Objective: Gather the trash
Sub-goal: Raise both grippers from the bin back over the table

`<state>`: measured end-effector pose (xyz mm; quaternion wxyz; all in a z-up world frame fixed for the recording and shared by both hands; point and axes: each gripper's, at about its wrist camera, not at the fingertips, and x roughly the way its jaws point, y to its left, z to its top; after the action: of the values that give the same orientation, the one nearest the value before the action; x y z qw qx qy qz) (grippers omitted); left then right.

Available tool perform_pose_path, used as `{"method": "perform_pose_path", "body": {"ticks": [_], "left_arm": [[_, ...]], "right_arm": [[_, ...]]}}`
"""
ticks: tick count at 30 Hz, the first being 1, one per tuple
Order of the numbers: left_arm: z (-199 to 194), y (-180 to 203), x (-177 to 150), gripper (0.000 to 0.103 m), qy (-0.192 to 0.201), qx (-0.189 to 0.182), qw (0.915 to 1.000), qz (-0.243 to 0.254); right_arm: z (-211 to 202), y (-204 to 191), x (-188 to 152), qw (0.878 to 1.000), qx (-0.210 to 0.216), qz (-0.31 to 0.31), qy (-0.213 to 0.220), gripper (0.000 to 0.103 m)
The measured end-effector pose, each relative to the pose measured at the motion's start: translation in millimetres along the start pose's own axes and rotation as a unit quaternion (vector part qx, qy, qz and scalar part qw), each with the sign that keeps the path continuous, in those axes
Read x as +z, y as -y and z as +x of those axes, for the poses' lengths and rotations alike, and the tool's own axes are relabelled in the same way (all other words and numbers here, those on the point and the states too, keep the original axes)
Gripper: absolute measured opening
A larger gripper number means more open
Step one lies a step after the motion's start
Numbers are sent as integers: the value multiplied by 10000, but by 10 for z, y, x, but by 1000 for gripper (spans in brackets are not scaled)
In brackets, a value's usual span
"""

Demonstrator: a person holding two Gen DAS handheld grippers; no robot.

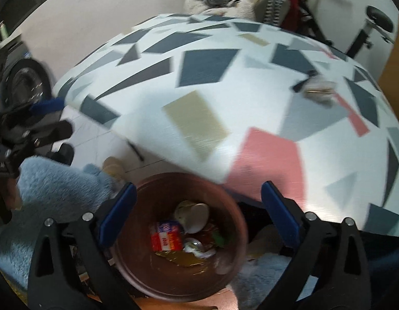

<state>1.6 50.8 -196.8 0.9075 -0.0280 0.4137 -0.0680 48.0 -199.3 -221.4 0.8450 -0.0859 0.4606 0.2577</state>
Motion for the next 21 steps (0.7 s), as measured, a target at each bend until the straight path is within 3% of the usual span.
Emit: {"method": "perform_pose_path", "body": {"ticks": [13,21], "left_arm": [[103,79,351,91,98,-22,9998,159],[251,101,532,91,78,-3,9997,212]], "right_arm": [[-189,784,235,9977,-487,409,248,95],[-146,1025,336,9966,-579,541,234,95]]}}
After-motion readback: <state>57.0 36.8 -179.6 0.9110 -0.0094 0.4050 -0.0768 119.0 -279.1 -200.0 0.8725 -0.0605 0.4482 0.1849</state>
